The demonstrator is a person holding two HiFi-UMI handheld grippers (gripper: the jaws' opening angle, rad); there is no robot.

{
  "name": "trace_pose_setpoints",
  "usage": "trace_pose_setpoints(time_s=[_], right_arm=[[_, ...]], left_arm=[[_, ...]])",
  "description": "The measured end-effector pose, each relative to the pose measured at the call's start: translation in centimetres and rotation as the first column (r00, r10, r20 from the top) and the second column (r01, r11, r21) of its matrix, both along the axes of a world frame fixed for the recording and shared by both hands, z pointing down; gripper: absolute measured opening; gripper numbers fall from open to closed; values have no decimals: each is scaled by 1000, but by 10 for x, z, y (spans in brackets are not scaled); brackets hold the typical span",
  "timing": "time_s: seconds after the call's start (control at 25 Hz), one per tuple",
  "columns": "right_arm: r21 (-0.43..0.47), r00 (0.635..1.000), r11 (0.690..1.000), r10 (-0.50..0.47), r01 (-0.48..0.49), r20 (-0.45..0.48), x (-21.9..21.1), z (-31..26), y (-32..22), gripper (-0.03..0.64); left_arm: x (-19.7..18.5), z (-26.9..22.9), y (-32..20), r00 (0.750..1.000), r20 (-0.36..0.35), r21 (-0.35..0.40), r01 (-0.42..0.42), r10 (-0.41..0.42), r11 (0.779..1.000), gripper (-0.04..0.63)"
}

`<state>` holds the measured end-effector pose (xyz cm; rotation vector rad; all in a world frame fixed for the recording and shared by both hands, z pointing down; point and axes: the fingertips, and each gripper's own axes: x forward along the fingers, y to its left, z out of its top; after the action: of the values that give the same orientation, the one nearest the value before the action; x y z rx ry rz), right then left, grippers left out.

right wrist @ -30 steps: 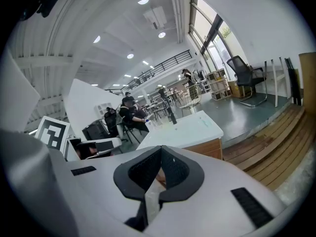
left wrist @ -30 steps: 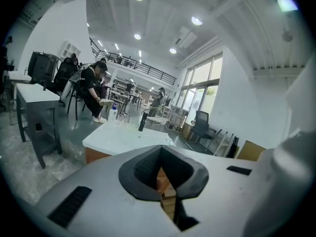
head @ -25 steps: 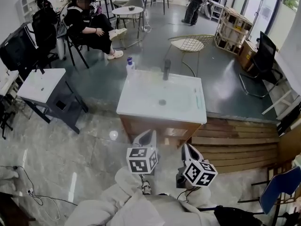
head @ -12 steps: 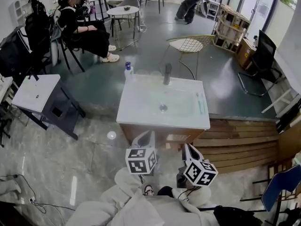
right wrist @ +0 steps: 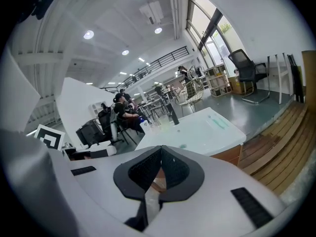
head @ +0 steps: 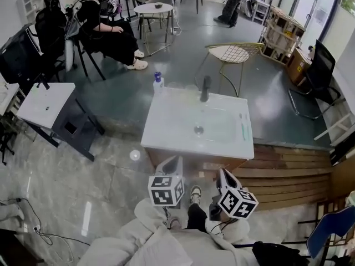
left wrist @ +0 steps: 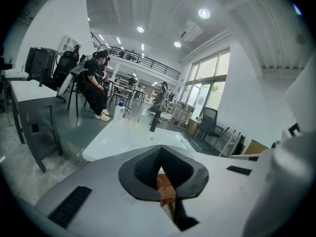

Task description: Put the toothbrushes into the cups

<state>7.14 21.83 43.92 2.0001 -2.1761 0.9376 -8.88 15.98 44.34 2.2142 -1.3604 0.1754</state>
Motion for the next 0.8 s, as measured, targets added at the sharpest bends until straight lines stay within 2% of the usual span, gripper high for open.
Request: trace_pose_setpoints(time_s=[0.2, 0.8], right_arm=[[14, 1000, 999, -29, 28, 8, 2, -1, -40, 23], [-17, 997, 996, -83, 83, -4, 50, 1, -164, 23]], left_arm=[[-3, -4, -37, 999, 16, 14, 36, -36, 999, -2], [44, 1, -147, 998, 18, -8, 69, -68, 998, -2]])
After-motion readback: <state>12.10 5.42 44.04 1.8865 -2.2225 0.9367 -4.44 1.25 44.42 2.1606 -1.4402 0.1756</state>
